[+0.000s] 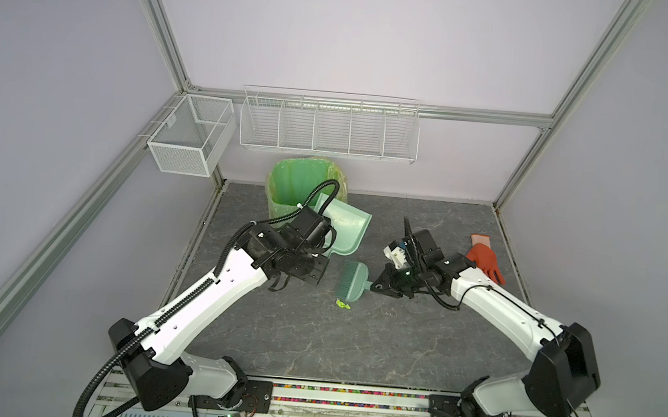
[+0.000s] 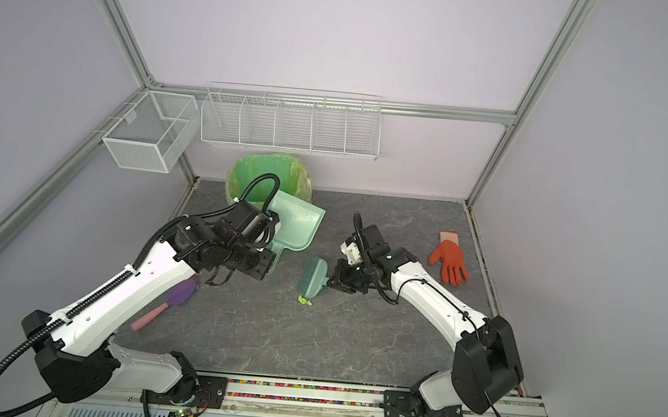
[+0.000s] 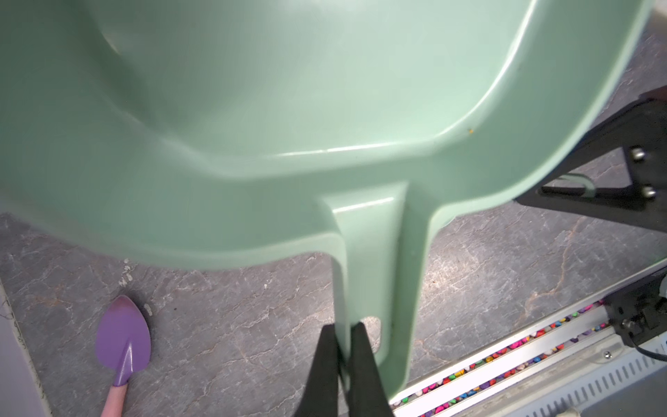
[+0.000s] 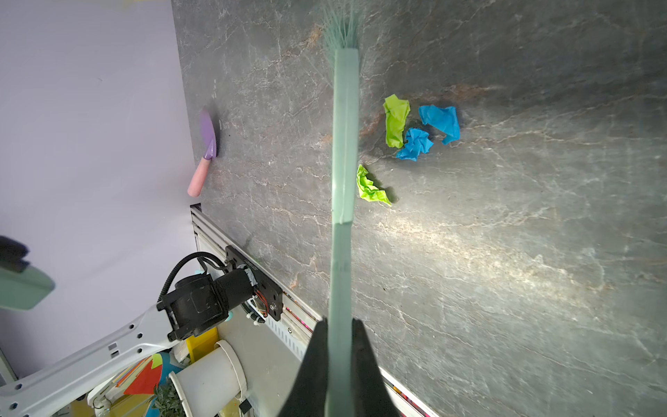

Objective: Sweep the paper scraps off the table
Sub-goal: 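Lower the empty dustpan with the left gripper while the right brush draws back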

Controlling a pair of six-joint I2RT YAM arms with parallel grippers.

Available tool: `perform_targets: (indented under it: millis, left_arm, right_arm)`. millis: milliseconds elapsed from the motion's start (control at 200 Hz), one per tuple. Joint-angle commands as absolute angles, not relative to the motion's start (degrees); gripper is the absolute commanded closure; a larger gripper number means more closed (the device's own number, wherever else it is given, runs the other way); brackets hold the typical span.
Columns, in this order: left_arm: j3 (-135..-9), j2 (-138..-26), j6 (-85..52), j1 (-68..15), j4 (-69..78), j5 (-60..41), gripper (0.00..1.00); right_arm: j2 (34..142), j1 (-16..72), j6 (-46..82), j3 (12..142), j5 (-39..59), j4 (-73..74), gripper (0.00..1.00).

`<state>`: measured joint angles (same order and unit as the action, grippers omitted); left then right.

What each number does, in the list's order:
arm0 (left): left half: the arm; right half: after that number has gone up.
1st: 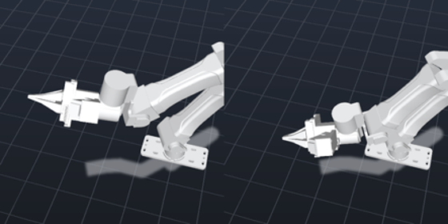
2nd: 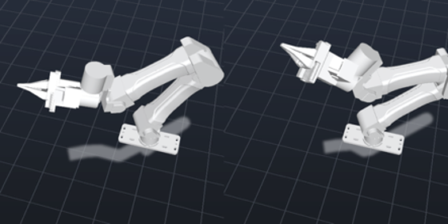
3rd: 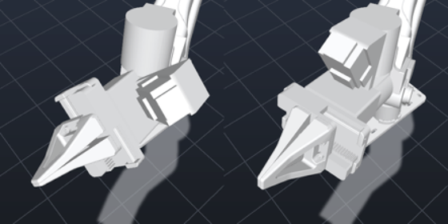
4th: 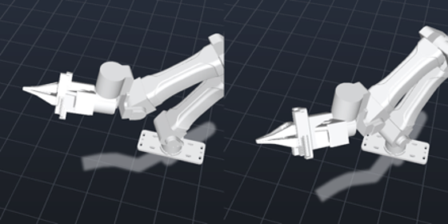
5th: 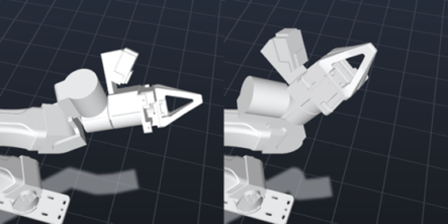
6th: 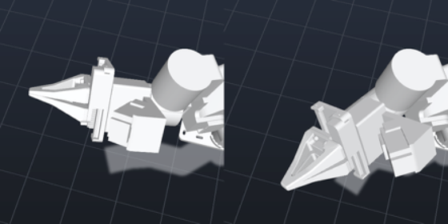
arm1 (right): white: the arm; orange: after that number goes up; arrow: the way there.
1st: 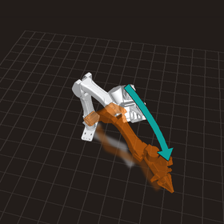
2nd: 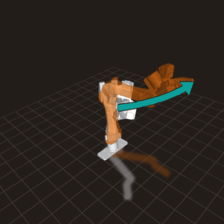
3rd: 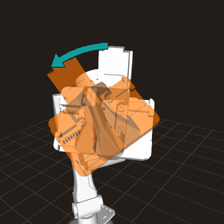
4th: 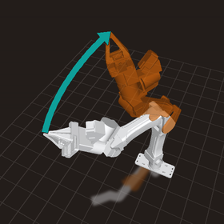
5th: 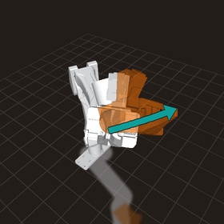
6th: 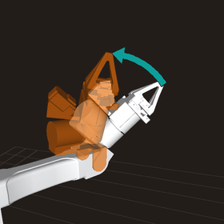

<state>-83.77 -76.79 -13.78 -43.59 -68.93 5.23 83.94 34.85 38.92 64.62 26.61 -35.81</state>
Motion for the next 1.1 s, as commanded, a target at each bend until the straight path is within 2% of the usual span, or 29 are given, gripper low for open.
perform_targets:
  millis: [0,215,515,745,910,1095]
  left_arm:
    - [-82.6,-75.2,-15.1,-43.9,-69.5,5.5,1.00]
    - [-80.5,-75.3,-15.2,-43.8,-71.2,5.1,1.00]
    - [-73.9,-73.8,-17.8,-43.8,-67.9,2.0,1.00]
    - [-68.9,-72.4,-19.4,-43.9,-66.1,-0.3,1.00]
    - [-60.0,-69.9,-23.5,-43.8,-60.0,-4.5,1.00]
    - [-52.1,-68.9,-27.4,-43.9,-53.8,-7.6,1.00]
  right_arm:
    - [83.1,36.1,37.7,65.9,28.1,-37.2,0.93]
    - [87.2,38.0,34.2,68.5,29.3,-40.6,0.93]
    - [89.8,36.2,29.7,68.5,28.0,-43.8,0.93]
    - [90.4,30.8,25.0,68.8,26.8,-48.3,0.93]
    - [89.7,25.6,20.5,70.0,22.4,-52.9,0.93]
    - [87.1,22.8,19.4,72.6,24.3,-54.5,0.93]
